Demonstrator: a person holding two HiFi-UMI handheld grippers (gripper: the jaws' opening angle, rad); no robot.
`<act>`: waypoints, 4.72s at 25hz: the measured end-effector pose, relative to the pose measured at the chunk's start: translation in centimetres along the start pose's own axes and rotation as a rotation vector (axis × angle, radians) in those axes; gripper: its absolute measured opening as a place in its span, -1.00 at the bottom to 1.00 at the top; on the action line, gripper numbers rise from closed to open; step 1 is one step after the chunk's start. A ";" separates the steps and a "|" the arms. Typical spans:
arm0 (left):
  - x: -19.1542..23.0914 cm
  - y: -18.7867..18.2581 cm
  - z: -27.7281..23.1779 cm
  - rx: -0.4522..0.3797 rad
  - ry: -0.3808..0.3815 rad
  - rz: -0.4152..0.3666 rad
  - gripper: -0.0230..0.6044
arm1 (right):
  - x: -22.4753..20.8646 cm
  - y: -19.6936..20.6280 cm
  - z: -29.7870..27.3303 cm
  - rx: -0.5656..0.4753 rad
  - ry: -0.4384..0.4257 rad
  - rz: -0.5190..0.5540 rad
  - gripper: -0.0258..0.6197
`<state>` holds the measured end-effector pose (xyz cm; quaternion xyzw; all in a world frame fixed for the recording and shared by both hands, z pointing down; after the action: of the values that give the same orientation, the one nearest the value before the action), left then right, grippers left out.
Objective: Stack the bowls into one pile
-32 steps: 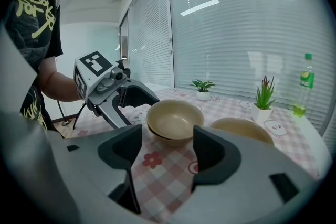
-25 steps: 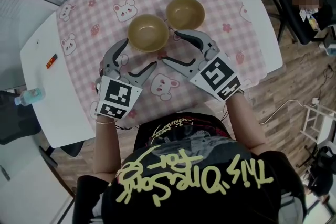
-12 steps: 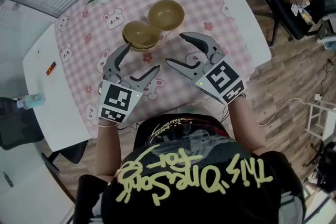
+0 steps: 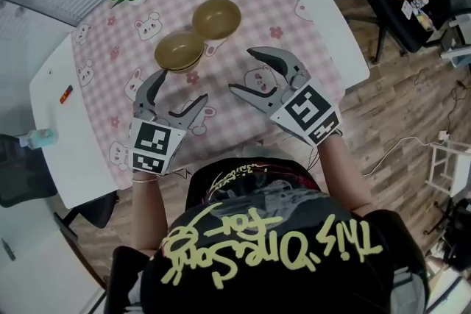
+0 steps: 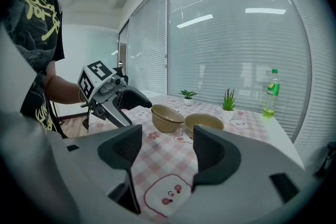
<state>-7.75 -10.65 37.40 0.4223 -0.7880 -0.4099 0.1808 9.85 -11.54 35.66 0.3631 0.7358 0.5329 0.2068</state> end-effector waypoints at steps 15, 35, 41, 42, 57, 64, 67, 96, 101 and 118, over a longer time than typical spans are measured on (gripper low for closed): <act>-0.2 0.1 3.4 0.005 -0.087 -0.002 0.40 | 1.5 -0.2 0.5 -0.031 -0.059 0.018 0.04; 7.4 -7.6 -1.7 0.099 0.314 -0.378 0.44 | -3.5 -1.1 -0.3 -0.032 0.160 -0.040 0.04; 11.0 -8.0 -3.8 0.112 0.398 -0.473 0.44 | -4.4 -1.5 -2.2 -0.013 0.214 -0.035 0.04; 11.7 -8.0 -4.2 0.117 0.404 -0.483 0.44 | -4.5 -1.3 -2.6 -0.011 0.217 -0.037 0.04; 17.0 -8.5 -9.8 0.075 0.573 -0.556 0.42 | -6.1 1.3 -6.9 0.089 0.267 -0.071 0.04; 16.7 -6.5 -12.0 0.130 0.659 -0.584 0.28 | -6.1 1.9 -8.2 0.110 0.273 -0.081 0.04; 16.5 -5.5 -12.6 0.176 0.684 -0.623 0.29 | -6.0 2.2 -8.7 0.121 0.269 -0.079 0.04; 14.6 -5.3 -14.5 0.212 0.814 -0.567 0.12 | -6.5 1.9 -10.6 0.129 0.300 -0.091 0.04; 14.7 -6.4 -13.6 0.196 0.795 -0.564 0.12 | -6.7 0.6 -10.1 0.111 0.302 -0.070 0.04; 13.1 -9.2 -6.2 0.159 0.594 -0.552 0.16 | -4.5 -4.5 -7.7 -0.003 0.233 0.037 0.04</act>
<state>-6.60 -27.19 32.97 0.7303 -0.5880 -0.2411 0.2505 6.05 -20.59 33.74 0.3117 0.7473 0.5763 0.1105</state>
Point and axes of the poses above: the fingertips, and each gripper's own axes: z backward along the fingers, x to its left, y out of its underside, the point moved 6 cm from there along z, backward along the fingers, and after that the axes turned 10 degrees about y, right-handed, at the moved point
